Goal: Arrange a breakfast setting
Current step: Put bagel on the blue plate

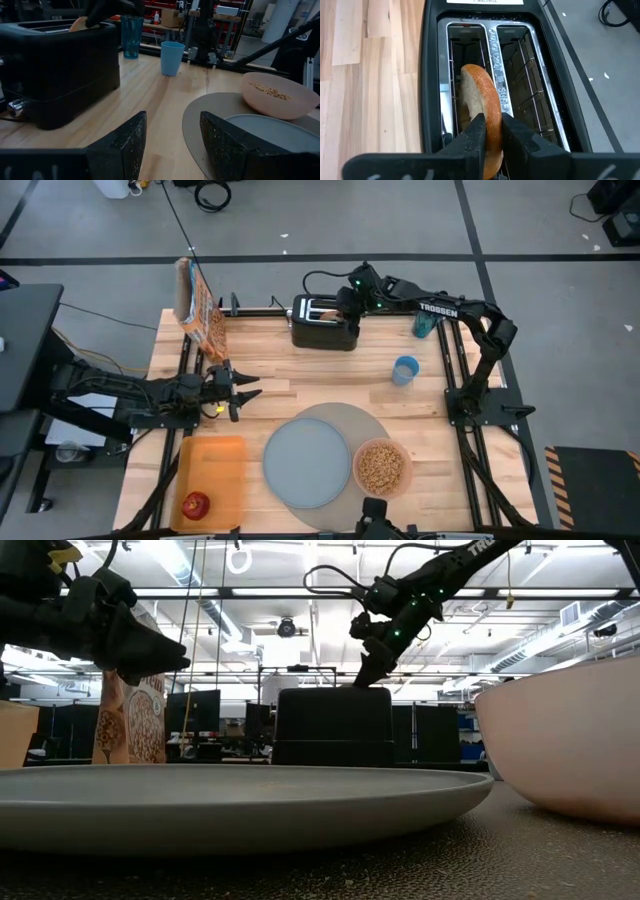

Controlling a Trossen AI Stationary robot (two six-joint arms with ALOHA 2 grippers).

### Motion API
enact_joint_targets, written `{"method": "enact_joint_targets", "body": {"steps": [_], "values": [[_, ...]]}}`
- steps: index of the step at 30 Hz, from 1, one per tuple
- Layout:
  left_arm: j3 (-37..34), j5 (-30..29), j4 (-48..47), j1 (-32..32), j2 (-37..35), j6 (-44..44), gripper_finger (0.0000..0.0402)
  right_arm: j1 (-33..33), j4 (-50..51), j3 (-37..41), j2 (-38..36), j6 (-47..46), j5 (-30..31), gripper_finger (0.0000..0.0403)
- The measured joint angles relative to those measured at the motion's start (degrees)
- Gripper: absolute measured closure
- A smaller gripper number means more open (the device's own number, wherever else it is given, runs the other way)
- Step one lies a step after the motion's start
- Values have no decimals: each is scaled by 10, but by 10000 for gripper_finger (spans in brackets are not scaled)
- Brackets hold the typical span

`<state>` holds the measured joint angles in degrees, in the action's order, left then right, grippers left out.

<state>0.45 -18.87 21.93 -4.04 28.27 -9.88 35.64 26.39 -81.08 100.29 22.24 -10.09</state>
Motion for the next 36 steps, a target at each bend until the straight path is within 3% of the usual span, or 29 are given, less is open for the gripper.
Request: {"method": "enact_joint_targets", "body": {"steps": [10, 21, 27, 36], "values": [[0, 0, -9, 0, 0, 0, 209, -7, 1, -16, -2, 3, 12, 348], [0, 0, -10, 0, 0, 0, 209, -40, 55, -96, -22, 22, 71, 348], [0, 0, -13, 0, 0, 0, 209, -74, 91, -144, -60, 18, 71, 348], [0, 0, -13, 0, 0, 1, 209, -134, 162, -142, -84, -22, -124, 348]]}}
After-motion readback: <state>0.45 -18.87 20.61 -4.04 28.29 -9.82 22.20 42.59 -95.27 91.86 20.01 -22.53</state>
